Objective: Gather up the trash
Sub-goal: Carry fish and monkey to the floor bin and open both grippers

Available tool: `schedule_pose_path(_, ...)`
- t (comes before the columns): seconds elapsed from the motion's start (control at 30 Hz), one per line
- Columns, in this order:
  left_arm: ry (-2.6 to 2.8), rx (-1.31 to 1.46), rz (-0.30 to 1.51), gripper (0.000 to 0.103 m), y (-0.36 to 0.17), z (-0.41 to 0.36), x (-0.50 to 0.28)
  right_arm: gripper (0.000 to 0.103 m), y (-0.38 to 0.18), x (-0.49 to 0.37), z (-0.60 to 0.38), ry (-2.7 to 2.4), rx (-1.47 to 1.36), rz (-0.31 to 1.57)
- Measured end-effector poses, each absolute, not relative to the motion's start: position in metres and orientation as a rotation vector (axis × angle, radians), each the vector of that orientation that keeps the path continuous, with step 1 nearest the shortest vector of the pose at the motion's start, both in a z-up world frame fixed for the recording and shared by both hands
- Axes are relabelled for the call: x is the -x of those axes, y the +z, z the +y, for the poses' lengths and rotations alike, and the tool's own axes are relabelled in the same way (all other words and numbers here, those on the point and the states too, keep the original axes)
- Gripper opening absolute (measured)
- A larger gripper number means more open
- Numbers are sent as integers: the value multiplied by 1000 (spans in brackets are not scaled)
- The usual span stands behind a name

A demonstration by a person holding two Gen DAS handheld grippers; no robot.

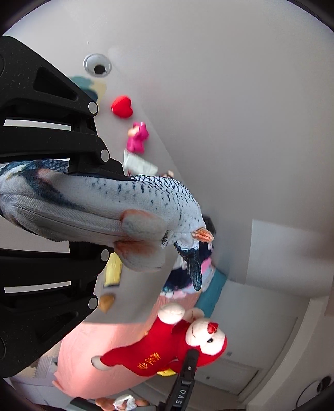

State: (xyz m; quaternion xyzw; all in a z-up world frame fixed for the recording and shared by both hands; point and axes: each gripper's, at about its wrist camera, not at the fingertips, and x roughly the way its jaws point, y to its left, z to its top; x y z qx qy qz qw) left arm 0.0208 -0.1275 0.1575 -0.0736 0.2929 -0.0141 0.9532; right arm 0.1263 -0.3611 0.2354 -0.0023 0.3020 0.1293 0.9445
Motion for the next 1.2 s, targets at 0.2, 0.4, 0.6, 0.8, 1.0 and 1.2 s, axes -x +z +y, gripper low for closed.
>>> schedule_pose_path(0.2, -180, 113, 619, 28, 157, -207, -11, 41, 232, -82, -424, 204, -29, 625)
schedule_pose_path(0.4, -309, 56, 683, 28, 139, -292, -7, 42, 210, -50, -485, 117, -70, 662)
schedule_pose_path(0.6, -389, 43, 772, 28, 114, -358, -5, 42, 171, -32, -546, 14, -135, 718)
schedule_pose_path(0.8, -464, 27, 884, 28, 74, -419, -14, 44, 124, -25, -599, -36, -239, 786)
schedule_pose_path(1.0, -508, -28, 945, 95, 43, -463, -30, 71, 98, -24, -638, -77, -284, 780)
schedule_pose_path(1.2, -464, -35, 891, 96, 48, -454, -37, 74, 94, -19, -653, -99, -304, 765)
